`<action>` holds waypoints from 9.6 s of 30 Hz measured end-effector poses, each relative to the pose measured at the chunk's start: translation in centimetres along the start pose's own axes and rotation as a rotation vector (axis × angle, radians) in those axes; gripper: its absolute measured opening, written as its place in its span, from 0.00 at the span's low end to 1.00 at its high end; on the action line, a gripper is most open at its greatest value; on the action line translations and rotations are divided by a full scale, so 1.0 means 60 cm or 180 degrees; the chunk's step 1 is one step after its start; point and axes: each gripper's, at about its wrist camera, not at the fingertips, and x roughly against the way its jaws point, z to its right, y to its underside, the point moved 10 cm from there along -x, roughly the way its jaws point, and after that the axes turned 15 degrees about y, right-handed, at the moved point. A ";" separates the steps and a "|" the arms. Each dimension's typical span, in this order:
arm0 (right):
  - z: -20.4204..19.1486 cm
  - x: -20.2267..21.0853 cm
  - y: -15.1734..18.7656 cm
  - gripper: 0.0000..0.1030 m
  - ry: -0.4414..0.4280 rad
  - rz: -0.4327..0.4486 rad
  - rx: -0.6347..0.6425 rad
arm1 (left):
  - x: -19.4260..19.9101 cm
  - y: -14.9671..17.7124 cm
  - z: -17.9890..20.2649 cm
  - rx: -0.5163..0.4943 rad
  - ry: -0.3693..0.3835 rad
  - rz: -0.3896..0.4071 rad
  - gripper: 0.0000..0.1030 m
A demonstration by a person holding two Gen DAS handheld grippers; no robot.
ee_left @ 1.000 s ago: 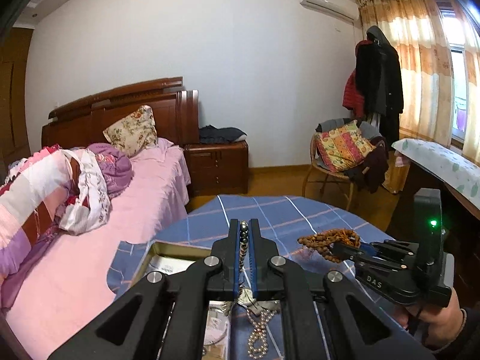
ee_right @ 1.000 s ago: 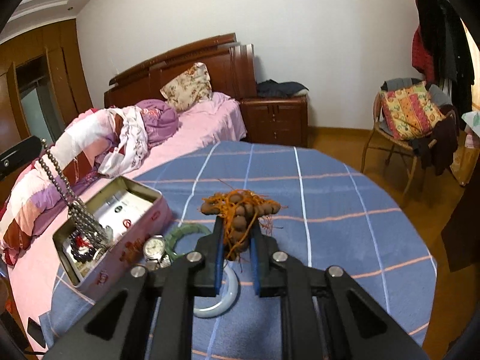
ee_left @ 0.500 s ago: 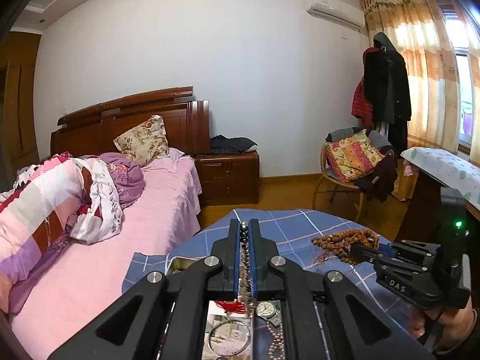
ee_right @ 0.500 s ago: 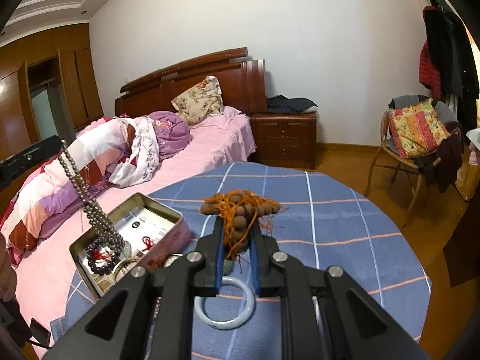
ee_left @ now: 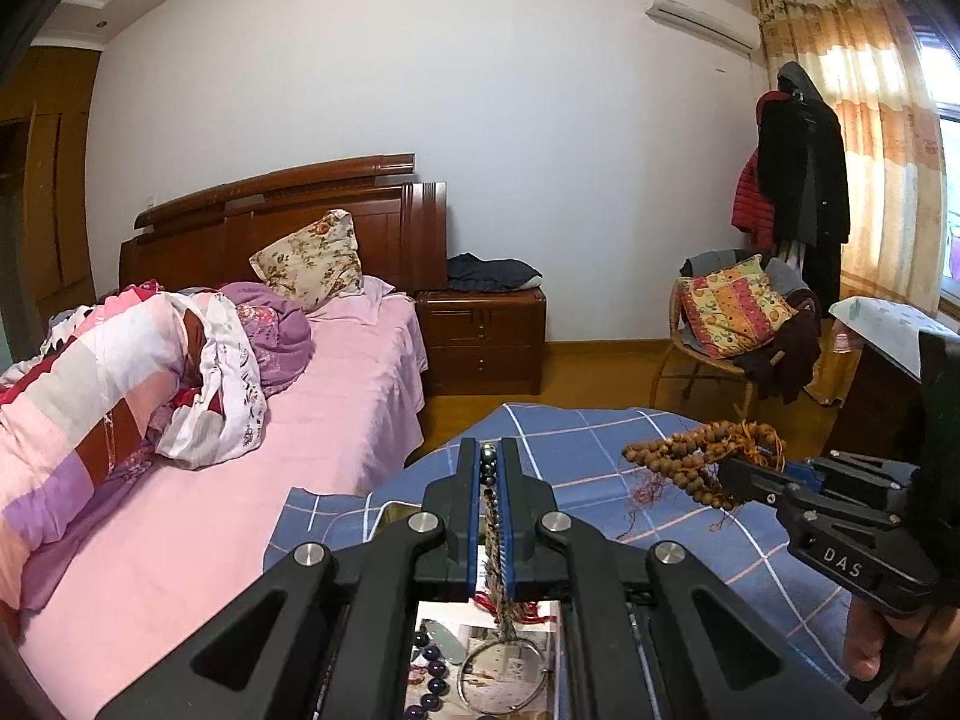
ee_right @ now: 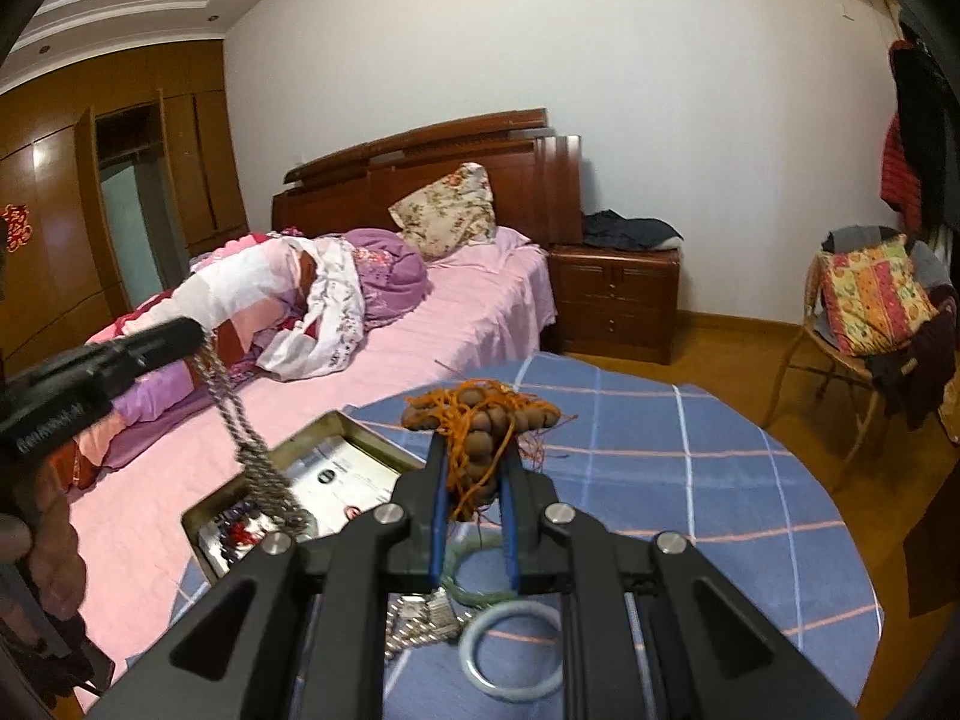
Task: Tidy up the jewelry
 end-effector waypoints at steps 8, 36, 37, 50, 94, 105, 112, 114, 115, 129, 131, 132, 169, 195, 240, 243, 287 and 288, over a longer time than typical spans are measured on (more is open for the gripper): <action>-0.055 -0.002 -0.025 0.16 -0.0186 0.0073 0.0111 | -0.009 0.003 -0.028 0.0037 -0.0067 -0.0029 0.04; -0.161 -0.096 0.029 0.16 -0.0468 -0.0312 0.0344 | -0.077 0.047 -0.111 0.0207 -0.0213 -0.0296 0.04; -0.162 -0.098 0.034 0.16 -0.0467 -0.0333 0.0352 | -0.079 0.051 -0.112 0.0212 -0.0218 -0.0316 0.04; -0.162 -0.130 0.080 0.16 -0.0407 -0.0578 0.0409 | -0.103 0.091 -0.125 0.0281 -0.0242 -0.0519 0.04; -0.148 -0.145 0.111 0.46 -0.0320 -0.0685 0.0386 | -0.122 0.140 -0.129 0.0311 -0.0347 -0.0826 0.57; -0.022 -0.099 0.145 0.55 0.0060 -0.0812 0.0132 | -0.053 0.133 -0.128 0.0426 -0.0610 -0.0441 0.86; -0.049 -0.098 0.169 0.38 -0.0006 -0.0897 0.0407 | -0.033 0.154 -0.124 0.0577 -0.0639 -0.0360 0.86; -0.064 -0.095 0.170 0.35 -0.0070 -0.0894 0.0459 | -0.031 0.159 -0.125 0.0589 -0.0654 -0.0366 0.86; -0.071 -0.093 0.173 0.33 -0.0118 -0.0916 0.0485 | -0.031 0.160 -0.127 0.0606 -0.0661 -0.0366 0.86; -0.093 -0.137 0.203 0.32 -0.0006 -0.1114 0.0637 | -0.045 0.193 -0.127 0.0703 -0.0622 -0.0515 0.86; -0.090 -0.130 0.206 0.28 0.0014 -0.1108 0.0695 | -0.041 0.192 -0.126 0.0722 -0.0626 -0.0507 0.86; -0.088 -0.127 0.207 0.26 -0.0011 -0.1121 0.0679 | -0.040 0.190 -0.126 0.0723 -0.0630 -0.0499 0.86; 0.106 -0.043 0.233 0.47 0.0453 -0.1152 -0.0018 | -0.078 0.230 0.165 -0.0115 0.0243 -0.0822 0.86; 0.121 -0.054 0.250 0.14 0.0552 -0.1311 0.0023 | -0.138 0.312 0.191 0.0306 0.0757 -0.1581 0.12; 0.159 -0.027 0.231 0.13 0.1046 -0.1101 0.0037 | -0.057 0.186 0.159 0.0261 0.0637 -0.0722 0.12; 0.154 -0.023 0.222 0.13 0.1058 -0.1044 0.0098 | -0.046 0.163 0.154 0.0254 0.0621 -0.0625 0.12; -0.060 -0.022 0.029 0.13 0.0355 -0.0286 0.0480 | -0.005 0.065 -0.042 0.0313 -0.0116 -0.0244 0.12; -0.065 -0.023 0.029 0.13 0.0333 -0.0290 0.0485 | -0.006 0.066 -0.046 0.0318 -0.0131 -0.0249 0.12</action>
